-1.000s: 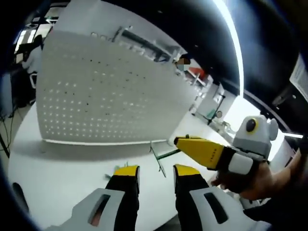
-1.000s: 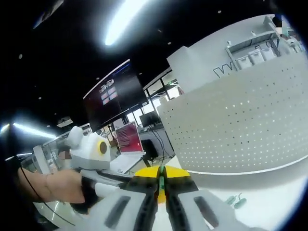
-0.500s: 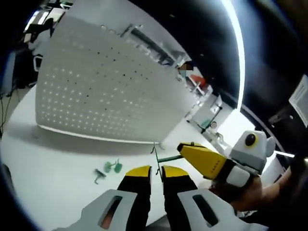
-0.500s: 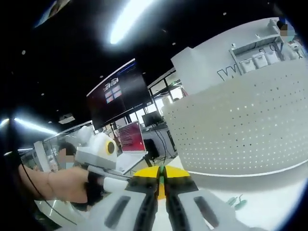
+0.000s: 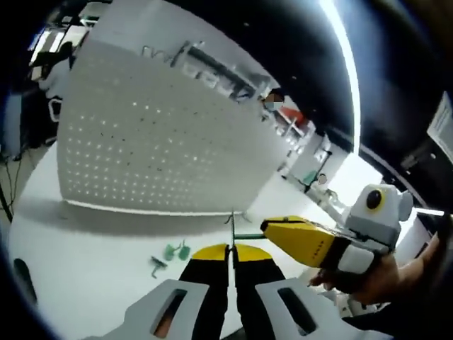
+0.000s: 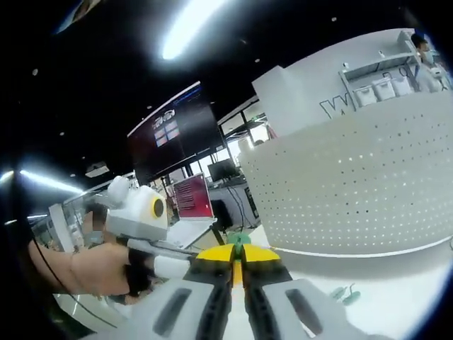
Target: Insert the hook assembly into the mounting plate slot until the hook locks in place.
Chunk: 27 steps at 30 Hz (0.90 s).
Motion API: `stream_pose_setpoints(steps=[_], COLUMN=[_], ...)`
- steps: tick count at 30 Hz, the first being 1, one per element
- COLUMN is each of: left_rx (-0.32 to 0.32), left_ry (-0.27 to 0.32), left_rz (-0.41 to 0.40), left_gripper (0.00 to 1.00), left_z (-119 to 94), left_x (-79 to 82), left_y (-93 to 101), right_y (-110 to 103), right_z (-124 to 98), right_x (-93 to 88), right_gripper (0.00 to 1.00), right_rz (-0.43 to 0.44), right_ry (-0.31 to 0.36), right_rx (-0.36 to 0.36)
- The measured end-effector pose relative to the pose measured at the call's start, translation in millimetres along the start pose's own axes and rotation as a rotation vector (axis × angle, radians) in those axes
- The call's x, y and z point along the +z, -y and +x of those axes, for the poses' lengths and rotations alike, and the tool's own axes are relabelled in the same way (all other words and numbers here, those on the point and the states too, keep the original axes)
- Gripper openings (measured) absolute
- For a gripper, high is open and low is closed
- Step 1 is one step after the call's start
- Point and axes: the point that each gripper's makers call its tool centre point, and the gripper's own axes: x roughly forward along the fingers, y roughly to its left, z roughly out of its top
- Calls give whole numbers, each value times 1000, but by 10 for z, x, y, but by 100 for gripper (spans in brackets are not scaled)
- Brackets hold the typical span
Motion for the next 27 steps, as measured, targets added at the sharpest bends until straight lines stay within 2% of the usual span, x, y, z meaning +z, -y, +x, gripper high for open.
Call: stream_pose_setpoints(steps=[2, 7, 10, 13, 16, 19, 22, 24, 27], left_rx=[-7, -15, 29, 32, 39, 34, 45, 35, 37], left_ry=[-3, 26, 12, 31, 20, 24, 21, 25, 40], left_rz=[-6, 10, 120, 196, 289, 320, 328, 261, 249], left_gripper=[1, 1, 1, 1, 1, 1, 1, 1, 1], left_z=[12, 0, 0, 0, -4, -4, -7, -10, -19], left_x=[-3, 41, 21, 60, 61, 64, 70, 85, 120], left_y=[5, 25, -22, 26, 63, 107, 90, 90, 68], right_y=[11, -36, -52, -31, -29, -39, -19, -24, -28], right_z=[17, 0, 9, 32, 41, 47, 52, 63, 87], right_x=[-36, 42, 18, -18, -27, -44, -47, -25, 6], right_gripper=[2, 8, 8, 8, 8, 8, 6, 5, 3], right_rz=[11, 54, 52, 79, 91, 100, 125, 146, 130], right_ry=[-26, -20, -35, -52, -55, -61, -53, -44, -35], right_rx=[4, 30, 40, 40, 40, 45, 51, 51, 36])
